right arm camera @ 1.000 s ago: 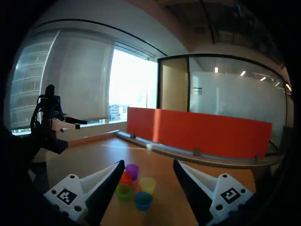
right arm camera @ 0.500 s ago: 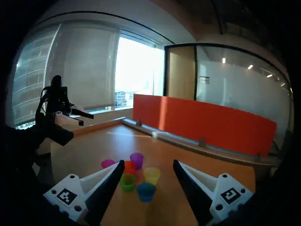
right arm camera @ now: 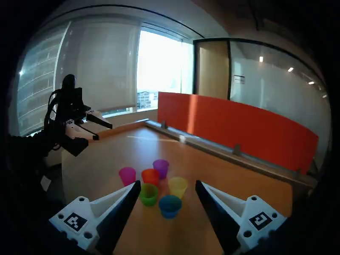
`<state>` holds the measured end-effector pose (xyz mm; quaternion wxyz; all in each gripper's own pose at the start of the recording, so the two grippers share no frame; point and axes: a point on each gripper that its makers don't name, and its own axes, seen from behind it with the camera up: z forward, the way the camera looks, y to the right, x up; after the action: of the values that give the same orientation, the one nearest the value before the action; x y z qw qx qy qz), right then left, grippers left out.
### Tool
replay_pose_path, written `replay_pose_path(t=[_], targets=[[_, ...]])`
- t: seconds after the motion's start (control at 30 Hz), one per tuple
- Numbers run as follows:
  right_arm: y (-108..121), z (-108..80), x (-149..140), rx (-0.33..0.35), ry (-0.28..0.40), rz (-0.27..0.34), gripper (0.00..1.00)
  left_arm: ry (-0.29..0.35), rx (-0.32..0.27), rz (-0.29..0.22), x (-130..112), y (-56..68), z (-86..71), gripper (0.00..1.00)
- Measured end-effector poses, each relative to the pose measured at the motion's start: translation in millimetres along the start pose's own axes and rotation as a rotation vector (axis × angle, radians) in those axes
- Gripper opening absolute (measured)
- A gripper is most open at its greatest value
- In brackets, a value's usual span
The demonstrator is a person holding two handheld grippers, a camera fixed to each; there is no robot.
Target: Pour water
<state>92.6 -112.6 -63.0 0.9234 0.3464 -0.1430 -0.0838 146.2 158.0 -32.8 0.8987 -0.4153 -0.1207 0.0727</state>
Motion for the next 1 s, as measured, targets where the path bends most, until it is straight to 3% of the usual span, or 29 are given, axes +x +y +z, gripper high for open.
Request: replay_pose_path(t=[0.5,0.8,1.0], targets=[[7,19.8,-39,0.028,-0.079,-0.01,1.0,-0.115,-0.047,0.042,-48,11.4,37.1,0.99],[13,31.2,-58,0.033,-0.107,-0.001,1.0,-0.184,-0.058,0.082,-81,13.9,54.4,0.99],[17,36.9,-68,0.032,-0.119,0.0,1.0,-0.213,-0.076,0.083,-96,17.7,64.3,0.99]])
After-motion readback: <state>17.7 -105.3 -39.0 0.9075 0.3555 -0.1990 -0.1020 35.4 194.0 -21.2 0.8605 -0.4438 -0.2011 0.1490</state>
